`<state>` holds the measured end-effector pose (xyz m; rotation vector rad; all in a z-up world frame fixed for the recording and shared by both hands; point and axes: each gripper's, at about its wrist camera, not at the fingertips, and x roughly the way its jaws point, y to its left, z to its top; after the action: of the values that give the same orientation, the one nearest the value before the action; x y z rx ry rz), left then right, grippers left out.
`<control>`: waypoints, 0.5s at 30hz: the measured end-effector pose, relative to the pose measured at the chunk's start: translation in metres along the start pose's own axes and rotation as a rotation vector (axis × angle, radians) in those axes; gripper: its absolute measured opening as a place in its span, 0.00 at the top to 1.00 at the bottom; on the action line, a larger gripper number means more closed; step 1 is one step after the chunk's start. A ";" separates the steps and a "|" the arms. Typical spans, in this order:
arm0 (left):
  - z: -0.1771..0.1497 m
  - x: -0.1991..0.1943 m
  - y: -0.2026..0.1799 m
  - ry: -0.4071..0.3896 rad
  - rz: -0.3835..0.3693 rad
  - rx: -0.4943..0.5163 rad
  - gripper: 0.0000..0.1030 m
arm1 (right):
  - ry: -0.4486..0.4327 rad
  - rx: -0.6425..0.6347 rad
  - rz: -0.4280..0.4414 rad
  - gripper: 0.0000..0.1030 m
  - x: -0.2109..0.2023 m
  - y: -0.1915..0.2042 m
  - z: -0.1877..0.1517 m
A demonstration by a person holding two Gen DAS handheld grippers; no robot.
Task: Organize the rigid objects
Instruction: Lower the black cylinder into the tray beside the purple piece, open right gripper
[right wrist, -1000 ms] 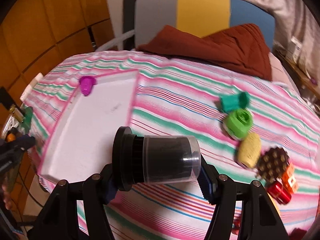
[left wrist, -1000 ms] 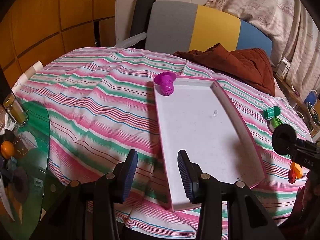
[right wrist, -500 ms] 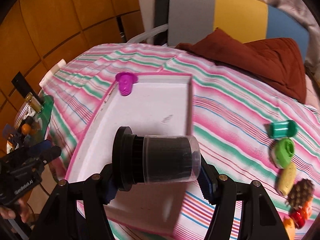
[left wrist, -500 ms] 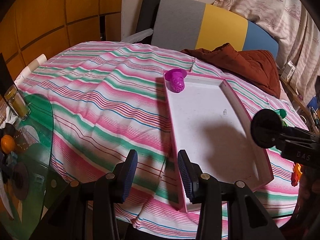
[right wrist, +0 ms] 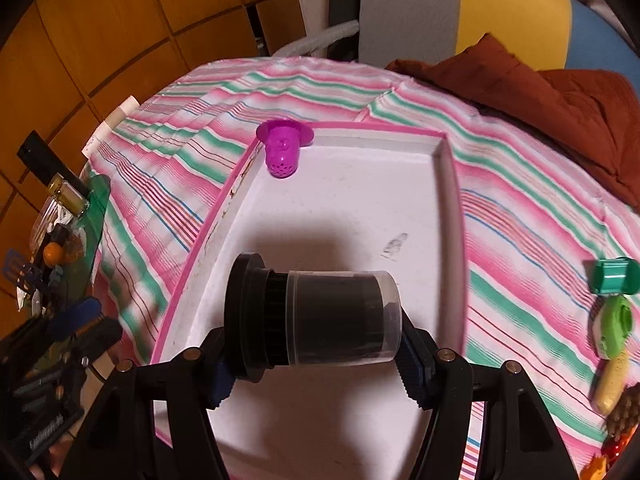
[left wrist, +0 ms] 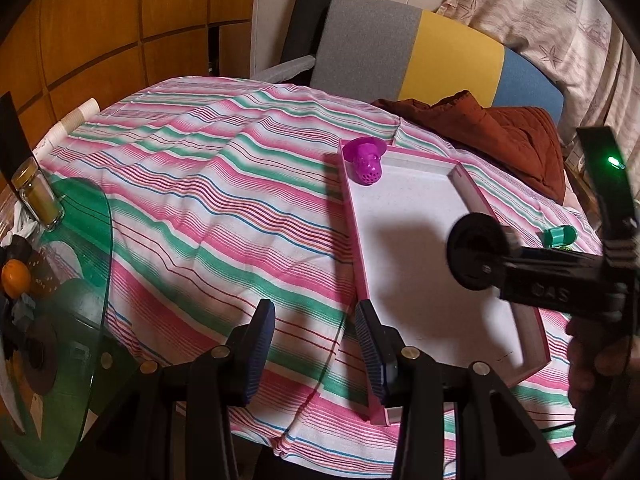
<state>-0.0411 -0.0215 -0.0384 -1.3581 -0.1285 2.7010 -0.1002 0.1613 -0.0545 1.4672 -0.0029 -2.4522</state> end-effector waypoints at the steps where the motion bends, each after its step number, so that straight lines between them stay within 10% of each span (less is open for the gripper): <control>1: 0.000 0.000 0.000 0.000 0.000 0.000 0.59 | 0.006 0.007 -0.002 0.35 0.004 0.001 0.003; 15: 0.002 0.002 0.010 0.002 0.012 -0.023 0.59 | 0.046 0.015 -0.029 0.35 0.059 0.031 0.060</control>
<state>-0.0446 -0.0309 -0.0403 -1.3721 -0.1527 2.7163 -0.1712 0.1090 -0.0721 1.5401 0.0091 -2.4456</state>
